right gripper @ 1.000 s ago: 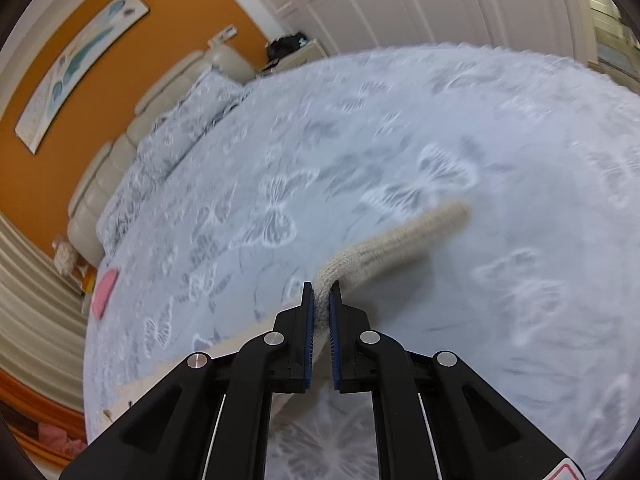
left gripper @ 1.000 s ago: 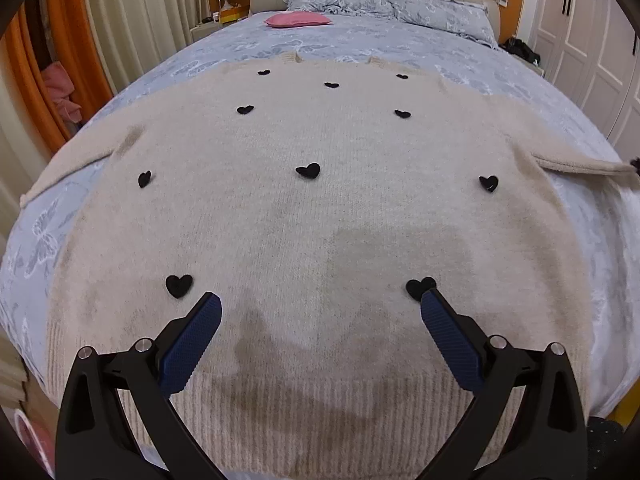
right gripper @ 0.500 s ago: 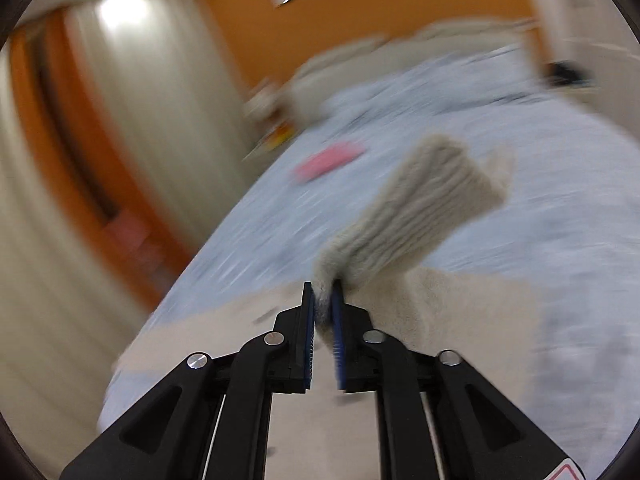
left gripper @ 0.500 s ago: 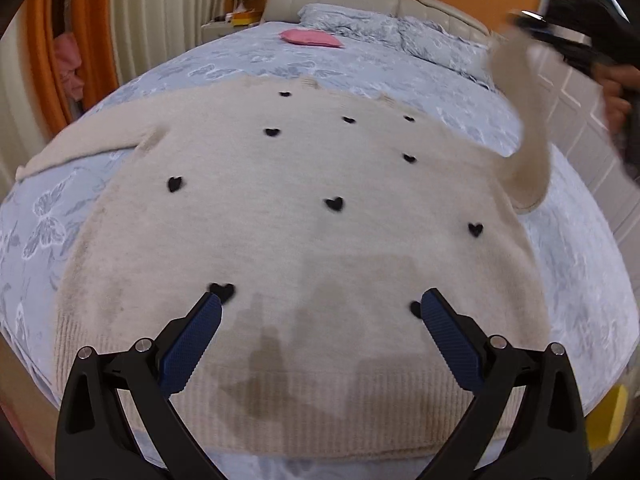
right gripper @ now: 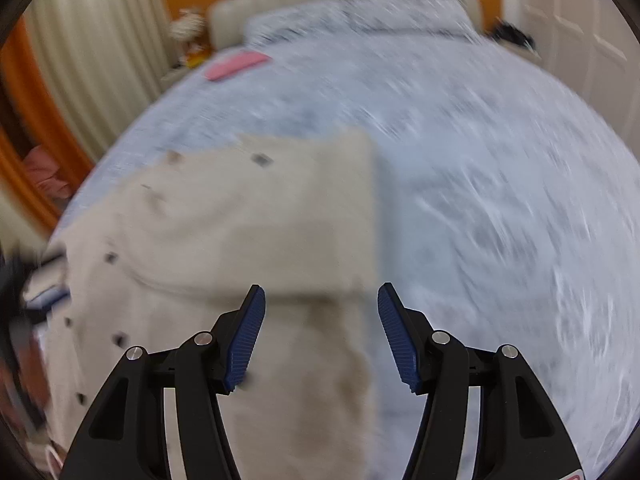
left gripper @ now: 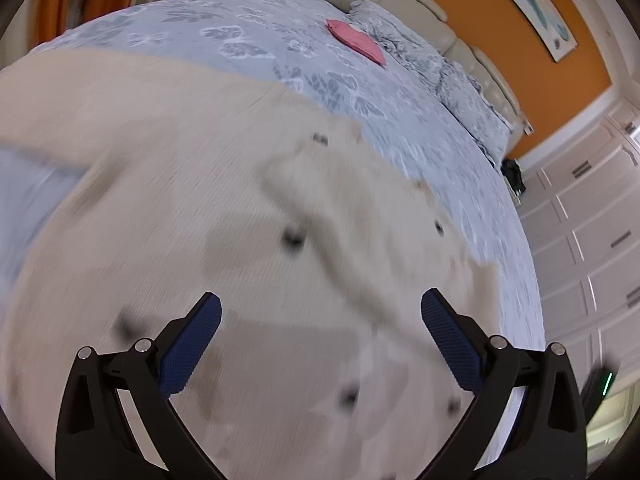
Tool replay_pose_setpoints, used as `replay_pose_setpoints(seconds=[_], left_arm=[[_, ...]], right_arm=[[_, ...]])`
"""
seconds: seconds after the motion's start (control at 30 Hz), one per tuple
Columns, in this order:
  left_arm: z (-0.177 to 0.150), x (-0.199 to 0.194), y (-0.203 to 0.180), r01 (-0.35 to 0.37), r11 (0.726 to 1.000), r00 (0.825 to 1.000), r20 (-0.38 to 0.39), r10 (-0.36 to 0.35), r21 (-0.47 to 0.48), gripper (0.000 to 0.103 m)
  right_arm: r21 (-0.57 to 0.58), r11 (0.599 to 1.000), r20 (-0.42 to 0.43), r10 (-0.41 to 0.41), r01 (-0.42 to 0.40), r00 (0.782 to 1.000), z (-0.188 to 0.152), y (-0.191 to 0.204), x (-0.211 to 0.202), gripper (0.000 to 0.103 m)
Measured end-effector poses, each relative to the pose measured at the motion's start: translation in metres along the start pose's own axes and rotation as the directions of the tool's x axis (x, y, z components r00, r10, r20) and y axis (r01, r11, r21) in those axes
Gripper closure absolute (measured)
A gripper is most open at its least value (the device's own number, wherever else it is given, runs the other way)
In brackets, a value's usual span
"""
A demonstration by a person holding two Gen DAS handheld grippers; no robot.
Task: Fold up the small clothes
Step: 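Fold the sleeve across the body with the right tool while the left tool grasps the sweater edge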
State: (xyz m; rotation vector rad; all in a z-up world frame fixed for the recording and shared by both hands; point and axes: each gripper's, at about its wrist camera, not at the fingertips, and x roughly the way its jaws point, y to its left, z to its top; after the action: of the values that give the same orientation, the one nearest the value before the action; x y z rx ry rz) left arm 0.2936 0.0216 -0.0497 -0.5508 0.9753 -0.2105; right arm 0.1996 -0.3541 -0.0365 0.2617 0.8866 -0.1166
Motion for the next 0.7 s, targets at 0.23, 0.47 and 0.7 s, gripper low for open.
replay_pose_setpoints(seconds=[0.23,0.47,0.7], left_arm=[[0.04,0.079,-0.014,0.008,0.999,0.997,-0.071,-0.012,-0.051,0.082],[0.064,0.021,-0.029,0.083,0.995,0.972,0.215,-0.095,0.063,0.093],[0.043,0.073,0.026,-0.099,0.995,0.991,0.094,0.098,0.012,0.092]], right_arm=[[0.066,0.997,-0.047,0.033,-0.03,0.998,-0.009,-0.018,0.046,0.045],[0.118,0.987,0.076,0.1,-0.109,0.992,0.016,-0.016,0.044,0.091],[0.162,0.985,-0.008,0.06,-0.058,0.998,0.0,-0.024,0.074,0.078]])
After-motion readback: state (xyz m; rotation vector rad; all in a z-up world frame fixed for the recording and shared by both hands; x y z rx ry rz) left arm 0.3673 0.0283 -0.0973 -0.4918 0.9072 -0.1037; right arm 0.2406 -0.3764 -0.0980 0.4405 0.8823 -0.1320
